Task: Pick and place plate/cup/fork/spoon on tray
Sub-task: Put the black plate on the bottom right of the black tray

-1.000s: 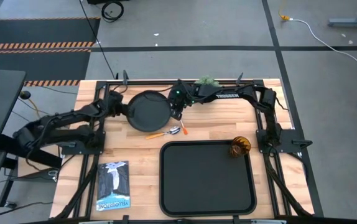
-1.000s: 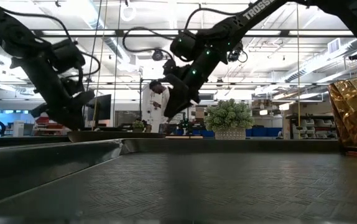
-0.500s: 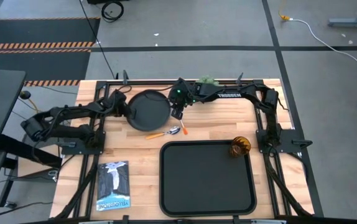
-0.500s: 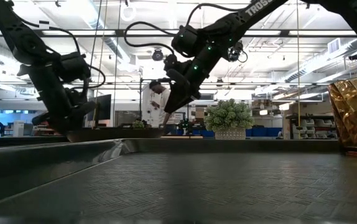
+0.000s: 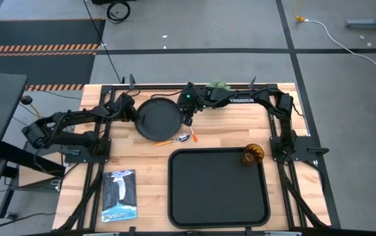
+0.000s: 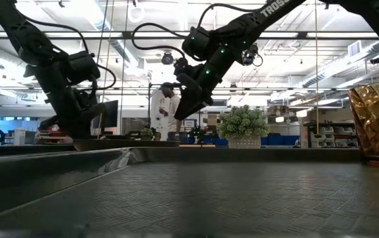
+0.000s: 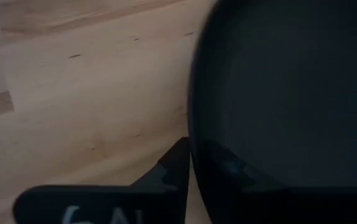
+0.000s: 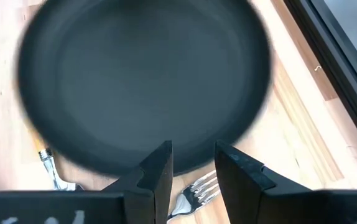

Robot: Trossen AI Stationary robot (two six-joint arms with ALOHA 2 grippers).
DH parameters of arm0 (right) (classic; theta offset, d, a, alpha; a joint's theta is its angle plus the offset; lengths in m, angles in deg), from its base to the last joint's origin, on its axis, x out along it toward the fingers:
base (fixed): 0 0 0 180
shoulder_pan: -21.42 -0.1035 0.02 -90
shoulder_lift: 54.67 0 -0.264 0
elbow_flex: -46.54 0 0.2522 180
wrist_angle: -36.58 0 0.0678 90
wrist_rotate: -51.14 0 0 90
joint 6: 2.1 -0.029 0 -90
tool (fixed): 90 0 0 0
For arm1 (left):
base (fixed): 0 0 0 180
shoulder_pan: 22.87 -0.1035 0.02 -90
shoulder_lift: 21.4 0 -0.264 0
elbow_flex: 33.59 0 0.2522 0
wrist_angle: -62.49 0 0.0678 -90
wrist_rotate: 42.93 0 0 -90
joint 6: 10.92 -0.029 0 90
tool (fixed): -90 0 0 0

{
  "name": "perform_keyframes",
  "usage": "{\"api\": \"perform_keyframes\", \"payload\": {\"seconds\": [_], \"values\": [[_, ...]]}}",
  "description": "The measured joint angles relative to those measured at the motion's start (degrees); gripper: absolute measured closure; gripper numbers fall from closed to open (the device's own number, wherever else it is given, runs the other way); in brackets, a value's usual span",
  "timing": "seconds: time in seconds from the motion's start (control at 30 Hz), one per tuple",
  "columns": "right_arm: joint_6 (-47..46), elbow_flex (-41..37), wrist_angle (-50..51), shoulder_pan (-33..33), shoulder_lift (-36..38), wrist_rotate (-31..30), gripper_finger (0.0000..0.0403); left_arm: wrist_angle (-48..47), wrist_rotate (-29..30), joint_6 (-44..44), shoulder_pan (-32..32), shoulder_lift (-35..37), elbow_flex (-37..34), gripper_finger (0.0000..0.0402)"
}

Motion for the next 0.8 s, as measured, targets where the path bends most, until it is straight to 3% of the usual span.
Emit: {"api": "perform_keyframes", "payload": {"seconds": [0.23, 0.8], "values": [[0.0, 0.0, 0.0, -0.3, 0.0, 0.0, 0.0277, -0.4, -0.1, -1.1, 0.0, 0.1, 0.2, 0.0385], [0.0, 0.0, 0.7, -0.2, 0.0, 0.0, 0.0277, 0.5, -1.8, -3.3, -1.5, 0.0, 2.7, 0.0386]]}}
